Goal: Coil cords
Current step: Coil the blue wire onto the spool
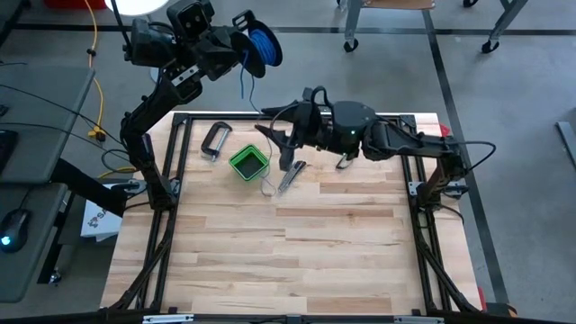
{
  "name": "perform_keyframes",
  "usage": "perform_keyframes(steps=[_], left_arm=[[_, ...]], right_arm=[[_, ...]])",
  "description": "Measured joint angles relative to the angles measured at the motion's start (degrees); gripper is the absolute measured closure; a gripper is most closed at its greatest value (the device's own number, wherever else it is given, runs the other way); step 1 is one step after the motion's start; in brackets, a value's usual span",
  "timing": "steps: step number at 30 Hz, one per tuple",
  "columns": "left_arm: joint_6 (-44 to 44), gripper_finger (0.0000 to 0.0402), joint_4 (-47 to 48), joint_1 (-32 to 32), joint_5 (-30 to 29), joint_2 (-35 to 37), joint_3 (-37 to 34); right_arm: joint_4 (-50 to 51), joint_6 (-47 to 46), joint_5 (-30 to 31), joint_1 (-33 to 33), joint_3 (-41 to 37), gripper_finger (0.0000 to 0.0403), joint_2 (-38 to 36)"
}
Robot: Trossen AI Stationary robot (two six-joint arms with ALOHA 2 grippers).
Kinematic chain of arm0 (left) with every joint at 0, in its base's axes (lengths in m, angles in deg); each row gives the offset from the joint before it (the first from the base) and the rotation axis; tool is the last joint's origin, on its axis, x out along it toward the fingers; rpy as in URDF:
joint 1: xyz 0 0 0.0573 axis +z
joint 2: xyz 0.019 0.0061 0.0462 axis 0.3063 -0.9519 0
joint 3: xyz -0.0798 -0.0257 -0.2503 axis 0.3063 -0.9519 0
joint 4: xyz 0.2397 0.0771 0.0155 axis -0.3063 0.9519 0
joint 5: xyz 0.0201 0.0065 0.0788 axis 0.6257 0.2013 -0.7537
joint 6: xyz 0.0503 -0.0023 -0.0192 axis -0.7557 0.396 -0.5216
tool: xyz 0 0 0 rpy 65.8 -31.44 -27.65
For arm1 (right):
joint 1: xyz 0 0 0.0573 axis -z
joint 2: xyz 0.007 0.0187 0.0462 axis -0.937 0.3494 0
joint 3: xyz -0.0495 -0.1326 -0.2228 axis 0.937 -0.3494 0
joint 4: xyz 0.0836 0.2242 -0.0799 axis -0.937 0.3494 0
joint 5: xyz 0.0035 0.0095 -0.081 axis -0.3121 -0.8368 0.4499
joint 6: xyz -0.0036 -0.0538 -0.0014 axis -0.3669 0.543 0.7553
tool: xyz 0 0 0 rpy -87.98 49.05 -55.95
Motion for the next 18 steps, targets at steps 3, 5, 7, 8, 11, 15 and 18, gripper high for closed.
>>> perform_keyframes(steps=[3,5,7,8,11,15,18], left_arm=[[0.0,0.04,0.0,0.0,0.0,0.0,0.0],[0.0,0.04,0.0,0.0,-0.3,0.0,0.0],[0.0,0.04,0.0,-0.1,-0.6,0.0,0.0],[0.0,0.04,0.1,-0.2,-0.9,0.0,0.0],[0.0,0.04,0.4,-0.8,-1.6,0.0,0.0],[-0.1,0.04,0.4,-1.1,-1.6,0.0,0.0],[-0.1,0.04,0.4,-1.0,-1.7,0.0,0.0]], right_arm=[[-0.4,-1.3,-0.2,0.0,0.0,0.0239,0.4],[-0.3,-1.5,-0.3,0.0,0.0,0.0246,0.7],[-1.3,-1.5,-0.3,0.0,0.0,0.0251,1.2],[-1.4,-1.5,-0.3,0.0,0.0,0.0252,1.3],[-1.6,-1.4,-0.3,0.0,0.0,0.0253,1.7],[-1.5,-1.0,-0.3,0.0,0.0,0.0255,1.7],[-1.5,-1.0,-0.3,0.0,0.0,0.0276,1.7]])
